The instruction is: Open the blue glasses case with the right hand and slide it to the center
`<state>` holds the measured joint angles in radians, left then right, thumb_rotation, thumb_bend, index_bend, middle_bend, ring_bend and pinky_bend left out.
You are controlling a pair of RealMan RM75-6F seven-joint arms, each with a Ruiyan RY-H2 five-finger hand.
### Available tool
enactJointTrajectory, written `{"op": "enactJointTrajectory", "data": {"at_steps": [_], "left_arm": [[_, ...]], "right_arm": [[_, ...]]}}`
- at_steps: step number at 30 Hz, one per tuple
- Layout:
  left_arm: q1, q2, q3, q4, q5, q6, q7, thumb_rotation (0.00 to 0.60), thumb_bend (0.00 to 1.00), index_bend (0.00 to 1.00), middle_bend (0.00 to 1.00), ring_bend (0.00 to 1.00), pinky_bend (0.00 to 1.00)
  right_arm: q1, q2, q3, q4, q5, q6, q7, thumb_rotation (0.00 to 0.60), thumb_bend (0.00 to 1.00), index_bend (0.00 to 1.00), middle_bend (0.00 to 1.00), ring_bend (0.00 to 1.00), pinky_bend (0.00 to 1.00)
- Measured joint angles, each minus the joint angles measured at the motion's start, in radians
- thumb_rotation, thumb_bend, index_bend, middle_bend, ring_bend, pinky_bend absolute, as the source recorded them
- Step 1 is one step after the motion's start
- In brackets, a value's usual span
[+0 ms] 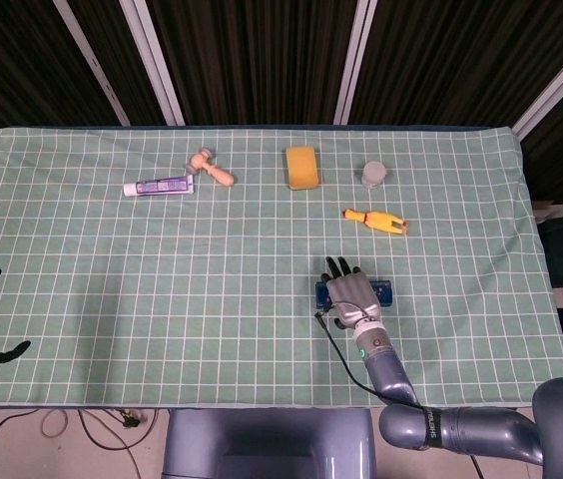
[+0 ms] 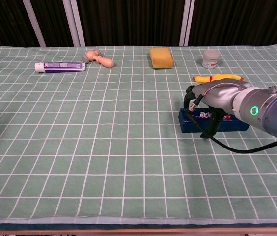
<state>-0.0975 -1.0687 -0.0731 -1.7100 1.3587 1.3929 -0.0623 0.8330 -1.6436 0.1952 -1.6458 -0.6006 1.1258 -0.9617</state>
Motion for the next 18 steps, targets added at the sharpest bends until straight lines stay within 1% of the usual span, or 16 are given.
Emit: {"op": "enactJointTrajectory", "data": {"at_steps": [4, 13, 18], "left_arm": [[0.0, 0.001, 0.002, -0.002, 0.003, 0.0, -0.001, 0.6, 0.0, 0.0, 0.0, 0.0, 0.0], [0.002, 0.002, 0.004, -0.007, 0.009, 0.005, -0.002, 0.6, 0.0, 0.0, 0.0, 0.0, 0.0], [0.002, 0.003, 0.004, -0.008, 0.009, 0.004, -0.004, 0.6, 0.0, 0.0, 0.0, 0.0, 0.0]], "right_arm": [[0.004, 0.001, -0.005, -0.001, 0.001, 0.006, 0.004, 0.6, 0.35, 0.27, 0.0, 0.0, 0.25], [0.013, 0.001, -0.014, 0.002, 0.015, 0.014, 0.012, 0.6, 0.38, 0.27, 0.0, 0.0, 0.25], [0.018, 0.0, -0.016, -0.004, 0.017, 0.021, 0.016, 0.6, 0.44, 0.27, 0.0, 0.0, 0.25]]}}
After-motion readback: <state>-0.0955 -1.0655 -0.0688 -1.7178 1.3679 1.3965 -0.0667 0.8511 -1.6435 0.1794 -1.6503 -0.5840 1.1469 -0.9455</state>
